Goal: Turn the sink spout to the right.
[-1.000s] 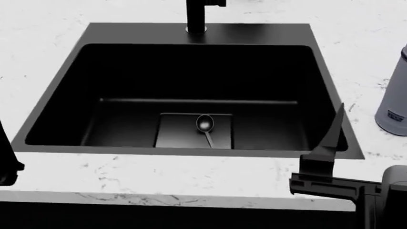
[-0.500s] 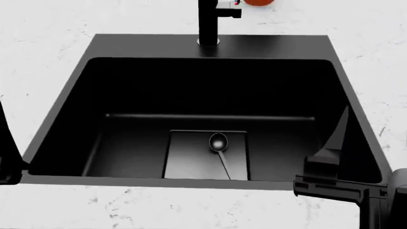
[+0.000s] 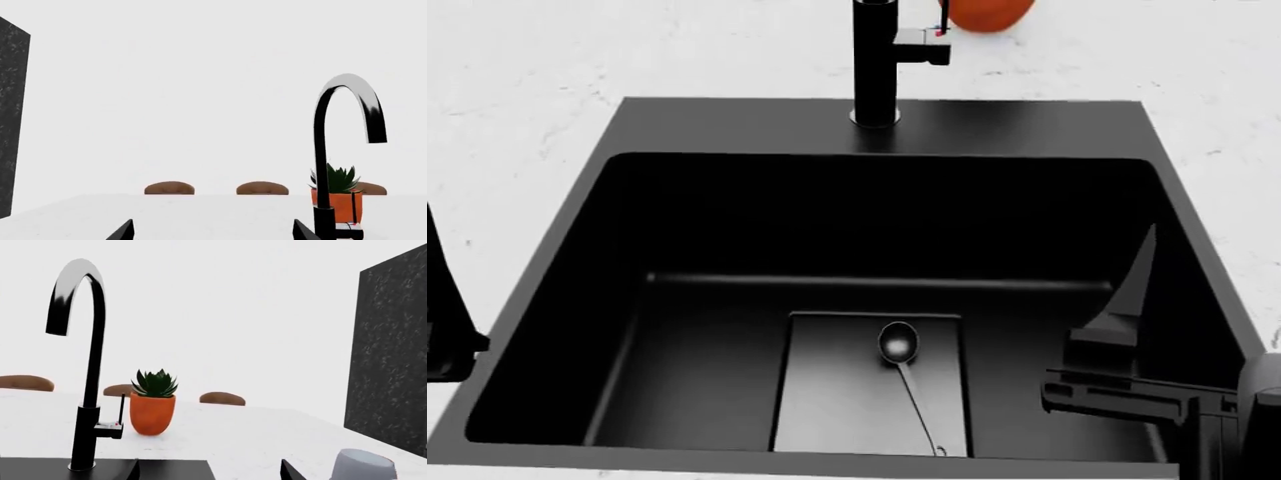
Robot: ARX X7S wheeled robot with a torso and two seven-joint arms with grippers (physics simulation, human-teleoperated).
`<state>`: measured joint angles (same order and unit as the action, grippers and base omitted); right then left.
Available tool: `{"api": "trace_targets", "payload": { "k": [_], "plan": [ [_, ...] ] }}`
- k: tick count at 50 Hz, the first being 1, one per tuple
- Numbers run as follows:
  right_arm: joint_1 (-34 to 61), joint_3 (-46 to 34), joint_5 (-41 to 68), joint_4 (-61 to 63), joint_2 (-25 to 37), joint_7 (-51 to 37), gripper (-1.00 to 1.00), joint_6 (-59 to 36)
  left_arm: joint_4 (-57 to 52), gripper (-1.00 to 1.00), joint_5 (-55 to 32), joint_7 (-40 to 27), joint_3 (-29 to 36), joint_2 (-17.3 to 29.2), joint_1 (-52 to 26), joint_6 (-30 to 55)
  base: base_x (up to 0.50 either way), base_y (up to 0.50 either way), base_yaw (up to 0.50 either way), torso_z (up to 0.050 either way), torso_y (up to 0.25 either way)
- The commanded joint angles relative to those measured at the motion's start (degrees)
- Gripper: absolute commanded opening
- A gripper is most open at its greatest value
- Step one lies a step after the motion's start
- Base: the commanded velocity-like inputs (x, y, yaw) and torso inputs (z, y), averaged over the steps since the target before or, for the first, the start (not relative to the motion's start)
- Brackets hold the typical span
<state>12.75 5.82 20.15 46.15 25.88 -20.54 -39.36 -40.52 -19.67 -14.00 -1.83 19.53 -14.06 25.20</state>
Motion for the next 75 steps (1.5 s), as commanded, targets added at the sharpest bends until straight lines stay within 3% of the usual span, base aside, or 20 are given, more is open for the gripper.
{"api": "trace_targets", "payload": {
  "k": [1, 56, 67, 75],
  "plan": [
    [0.2, -0.1, 0.0, -0.2, 0.2, -0.2, 1.0, 0.0, 0.4, 1.0, 0.1, -0.3, 0.4, 0.1, -0.3, 0.0, 0.22, 0.05, 0.0, 0.0, 0.0],
    [-0.9, -1.3, -0.8, -1.0, 0.7, -1.6, 1.0, 0.4, 0.0, 1.0, -0.1, -2.1, 2.4, 0.9, -1.1, 1.4, 0.17, 0.01, 0.0, 0.0, 0.0],
    [9.4, -5.2, 2.7, -2.8, -0.9, -2.7, 1.0, -9.4, 0.1, 1.0, -1.8, -1.6, 1.5, 0.7, -0.3, 0.1, 0.0, 0.0, 0.0, 0.0, 0.0],
    [14.8, -8.3, 3.6, -5.5, -1.7, -1.4, 1.0, -10.8, 0.1, 1.0, -2.1, -1.6, 1.5, 0.8, -0.2, -0.1, 0.0, 0.0, 0.0, 0.0, 0.0]
  ]
}}
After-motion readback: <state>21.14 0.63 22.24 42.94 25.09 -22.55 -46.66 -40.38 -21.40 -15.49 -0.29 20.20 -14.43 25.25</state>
